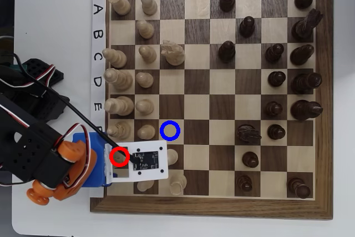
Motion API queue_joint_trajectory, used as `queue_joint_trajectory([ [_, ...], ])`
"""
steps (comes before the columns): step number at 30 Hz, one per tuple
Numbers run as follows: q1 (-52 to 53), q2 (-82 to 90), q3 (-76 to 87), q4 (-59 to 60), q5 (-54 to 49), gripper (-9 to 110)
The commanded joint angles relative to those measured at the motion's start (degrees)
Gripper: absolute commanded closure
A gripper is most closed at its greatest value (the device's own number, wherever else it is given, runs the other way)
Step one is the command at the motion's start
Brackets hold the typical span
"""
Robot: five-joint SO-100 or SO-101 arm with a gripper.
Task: Move the piece to destination
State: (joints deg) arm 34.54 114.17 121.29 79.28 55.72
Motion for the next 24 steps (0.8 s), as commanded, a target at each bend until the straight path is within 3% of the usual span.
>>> queue_joint_trajectory([
  [1,1.85,0.18,-1.58,-0.62,1.76,99],
  [12,3.34,0.44,-2.90,0.35,-0.09,101],
  [24,5.36,2.37,-12.57,12.22,-1.76,101],
])
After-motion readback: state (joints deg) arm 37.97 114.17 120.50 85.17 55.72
